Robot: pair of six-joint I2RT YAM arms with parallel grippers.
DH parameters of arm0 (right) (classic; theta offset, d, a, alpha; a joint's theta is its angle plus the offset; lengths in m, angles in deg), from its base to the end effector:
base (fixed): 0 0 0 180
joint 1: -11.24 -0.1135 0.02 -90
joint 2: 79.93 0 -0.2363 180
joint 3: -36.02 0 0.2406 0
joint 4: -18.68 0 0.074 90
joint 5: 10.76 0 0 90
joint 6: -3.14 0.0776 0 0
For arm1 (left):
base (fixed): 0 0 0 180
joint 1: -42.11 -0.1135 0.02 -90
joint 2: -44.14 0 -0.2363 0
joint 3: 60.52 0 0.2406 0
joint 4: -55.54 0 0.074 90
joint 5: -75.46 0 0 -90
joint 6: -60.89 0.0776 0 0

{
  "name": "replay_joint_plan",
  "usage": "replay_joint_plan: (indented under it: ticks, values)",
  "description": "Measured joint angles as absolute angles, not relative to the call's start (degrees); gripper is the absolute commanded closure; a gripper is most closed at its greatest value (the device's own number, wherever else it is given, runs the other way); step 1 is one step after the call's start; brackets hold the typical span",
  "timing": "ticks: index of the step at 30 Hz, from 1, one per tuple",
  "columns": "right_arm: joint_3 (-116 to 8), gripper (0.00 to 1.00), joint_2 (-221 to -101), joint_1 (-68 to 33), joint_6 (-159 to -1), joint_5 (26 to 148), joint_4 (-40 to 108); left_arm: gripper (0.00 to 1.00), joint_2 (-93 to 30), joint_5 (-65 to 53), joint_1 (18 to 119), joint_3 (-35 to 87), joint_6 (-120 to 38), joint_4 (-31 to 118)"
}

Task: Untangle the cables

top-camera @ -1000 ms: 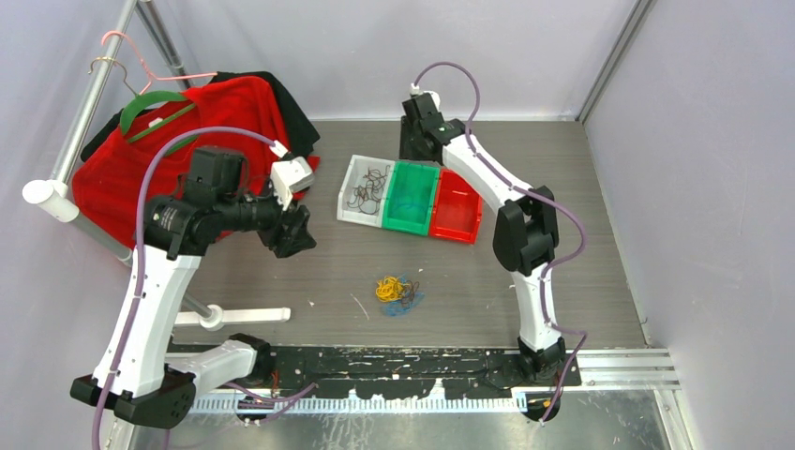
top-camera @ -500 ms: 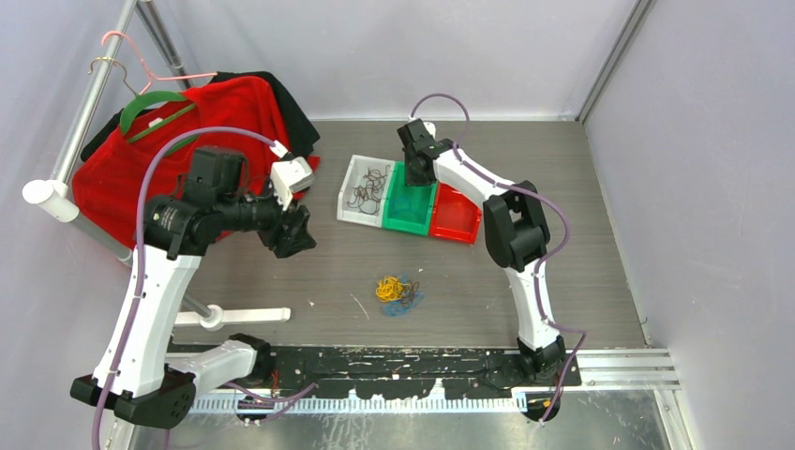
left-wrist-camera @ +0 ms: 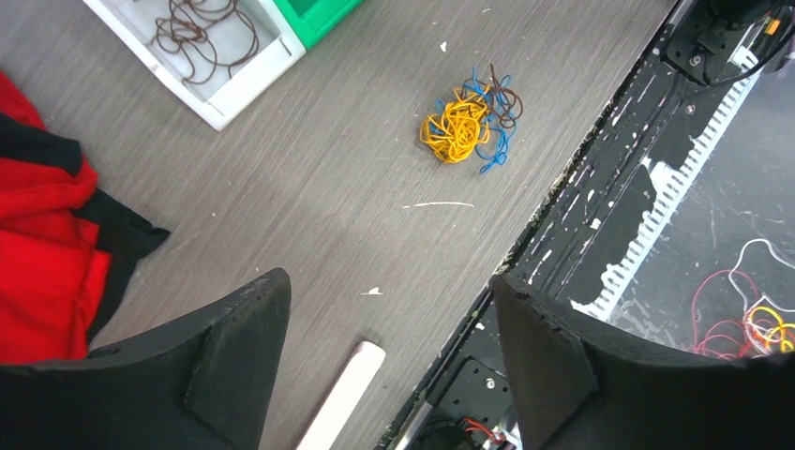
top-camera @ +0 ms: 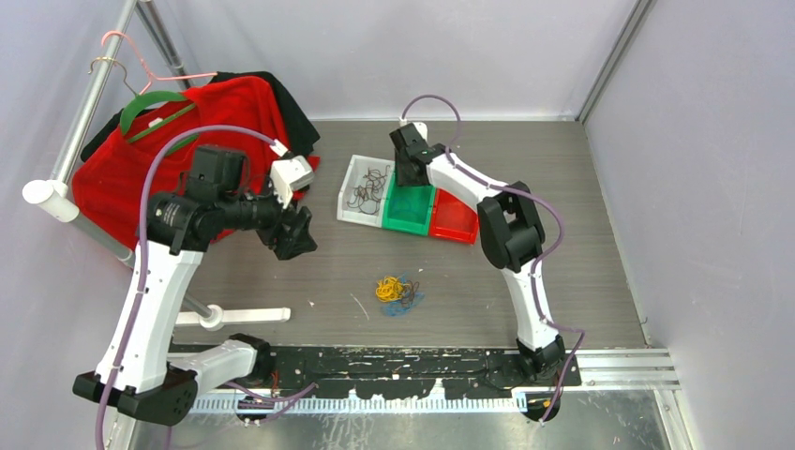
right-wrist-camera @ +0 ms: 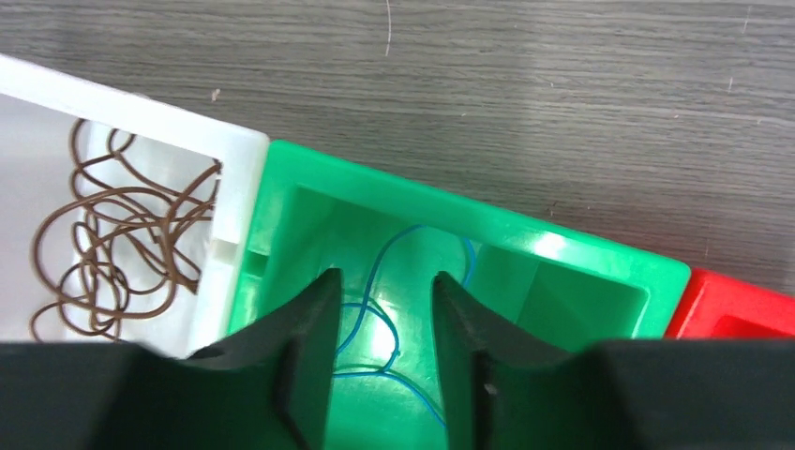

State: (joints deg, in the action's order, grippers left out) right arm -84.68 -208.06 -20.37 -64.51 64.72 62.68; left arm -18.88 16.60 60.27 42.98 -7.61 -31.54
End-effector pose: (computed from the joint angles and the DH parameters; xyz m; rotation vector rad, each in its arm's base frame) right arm 0.4338 0.2442 0.1517 -0.0882 2.4307 0.1099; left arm 0.1702 -0.0981 0.3783 1.0218 2.0804 -0.6149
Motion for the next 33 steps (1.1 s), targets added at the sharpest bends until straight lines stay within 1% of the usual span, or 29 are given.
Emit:
replay_joint_plan:
  ticks: [1, 2, 6, 7, 8, 9, 10, 16, 20, 21, 23, 25, 29, 33]
  values:
    - [-84.7, 0.44, -207.8, -20.6, -64.9, 64.3, 62.7, 0.04, -19.3, 16.7, 59.8, 43.0, -7.8, -31.8]
    - [-84.7, 0.40, -207.5, -20.9, -65.3, 64.0, 62.7, 0.00, -19.8, 16.7, 59.3, 43.0, -7.7, -32.0]
    - [-82.7, 0.26, -202.7, -21.9, -66.5, 62.8, 62.5, 0.00, -22.3, 17.1, 57.1, 43.0, -8.2, -32.2]
    - [-81.7, 0.20, -200.9, -22.3, -66.7, 62.4, 62.1, 0.00, -22.9, 17.3, 56.5, 43.0, -8.4, -32.3]
    - [-80.8, 0.09, -199.1, -22.7, -66.9, 62.1, 61.8, 0.00, -23.6, 17.5, 55.8, 43.0, -8.8, -32.5]
    - [-79.4, 0.01, -196.7, -23.3, -67.1, 61.7, 60.8, 0.01, -24.2, 17.6, 55.1, 43.0, -9.0, -32.7]
    - [-77.9, 0.00, -194.3, -24.0, -67.3, 61.2, 60.1, 0.00, -24.7, 17.7, 54.6, 43.0, -9.3, -32.9]
    - [-71.3, 0.00, -184.6, -29.1, -67.6, 56.4, 56.5, 0.01, -27.3, 16.0, 50.8, 44.2, -10.5, -33.4]
    - [-64.3, 0.00, -180.1, -31.0, -65.2, 57.8, 54.0, 0.01, -29.1, 12.6, 48.4, 47.2, -10.8, -33.8]
    - [-62.2, 0.03, -178.9, -31.0, -64.4, 58.7, 53.7, 0.01, -29.4, 12.0, 47.8, 47.7, -10.9, -33.8]
    - [-57.9, 0.10, -176.7, -31.2, -63.3, 60.3, 52.7, 0.00, -30.0, 11.0, 46.3, 47.9, -10.9, -33.8]
    - [-53.7, 0.15, -174.7, -32.1, -62.6, 60.2, 52.3, 0.01, -30.2, 10.4, 45.1, 47.9, -10.8, -33.9]
    - [-46.3, 0.19, -172.2, -38.2, -61.0, 58.8, 51.4, 0.01, -30.1, 10.2, 44.2, 47.0, -10.3, -34.0]
    - [-39.3, 0.25, -171.2, -43.8, -58.5, 61.1, 49.4, 0.00, -28.7, 11.2, 44.2, 44.3, -9.2, -34.4]
